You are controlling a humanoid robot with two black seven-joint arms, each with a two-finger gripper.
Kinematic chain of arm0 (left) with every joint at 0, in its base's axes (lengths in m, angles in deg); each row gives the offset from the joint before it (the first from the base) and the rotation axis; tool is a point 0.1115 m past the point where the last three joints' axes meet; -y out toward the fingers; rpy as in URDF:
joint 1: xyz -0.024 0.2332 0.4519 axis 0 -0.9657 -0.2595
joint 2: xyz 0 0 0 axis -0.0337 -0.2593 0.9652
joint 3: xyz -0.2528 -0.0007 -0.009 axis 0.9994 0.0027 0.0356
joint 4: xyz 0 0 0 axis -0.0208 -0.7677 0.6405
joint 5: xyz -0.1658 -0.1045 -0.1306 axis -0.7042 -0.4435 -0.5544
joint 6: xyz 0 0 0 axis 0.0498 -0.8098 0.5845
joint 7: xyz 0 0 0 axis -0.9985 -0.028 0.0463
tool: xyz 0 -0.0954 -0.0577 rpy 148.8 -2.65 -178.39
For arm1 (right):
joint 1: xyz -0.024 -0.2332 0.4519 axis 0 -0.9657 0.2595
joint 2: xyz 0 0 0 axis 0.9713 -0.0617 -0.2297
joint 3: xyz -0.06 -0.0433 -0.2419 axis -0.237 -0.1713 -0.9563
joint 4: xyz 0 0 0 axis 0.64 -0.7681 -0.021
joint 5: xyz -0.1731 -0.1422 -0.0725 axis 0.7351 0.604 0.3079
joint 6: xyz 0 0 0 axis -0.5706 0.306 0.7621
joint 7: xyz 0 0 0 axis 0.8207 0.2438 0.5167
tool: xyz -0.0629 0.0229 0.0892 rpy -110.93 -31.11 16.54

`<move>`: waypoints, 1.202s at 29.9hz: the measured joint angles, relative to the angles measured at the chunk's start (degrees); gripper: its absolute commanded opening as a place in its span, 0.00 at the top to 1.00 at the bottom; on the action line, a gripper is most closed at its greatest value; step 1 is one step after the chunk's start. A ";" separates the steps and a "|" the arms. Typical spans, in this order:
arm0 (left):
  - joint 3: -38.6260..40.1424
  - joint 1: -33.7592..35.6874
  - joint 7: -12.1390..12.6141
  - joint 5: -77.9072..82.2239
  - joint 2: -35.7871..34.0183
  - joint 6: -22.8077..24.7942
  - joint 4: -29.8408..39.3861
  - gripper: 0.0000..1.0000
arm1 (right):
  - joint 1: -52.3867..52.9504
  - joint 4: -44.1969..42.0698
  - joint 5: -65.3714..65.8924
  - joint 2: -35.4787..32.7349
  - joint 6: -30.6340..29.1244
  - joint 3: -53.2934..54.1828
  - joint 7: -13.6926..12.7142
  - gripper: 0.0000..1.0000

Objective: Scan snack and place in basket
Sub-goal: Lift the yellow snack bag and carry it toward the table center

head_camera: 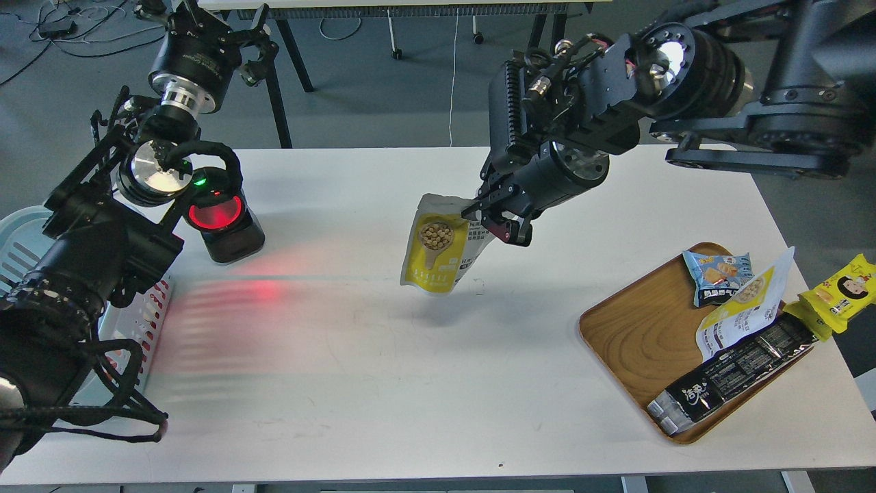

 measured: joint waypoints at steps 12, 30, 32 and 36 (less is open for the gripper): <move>-0.08 -0.17 -0.01 -0.01 -0.15 0.01 0.00 0.00 | -4.73 -5.22 -3.85 5.95 0.58 0.12 -0.01 1.00; -0.08 -0.25 -0.01 0.00 0.06 0.13 0.02 0.00 | -10.85 -9.09 -4.01 9.25 0.89 0.05 0.00 1.00; -0.08 -0.22 -0.01 0.00 0.01 0.51 0.02 0.00 | -10.95 -9.12 -3.97 9.27 0.89 0.05 0.00 1.00; -0.08 -0.21 -0.01 0.00 -0.10 0.90 0.02 0.00 | -10.99 -9.12 -3.95 9.31 0.89 0.05 0.00 1.00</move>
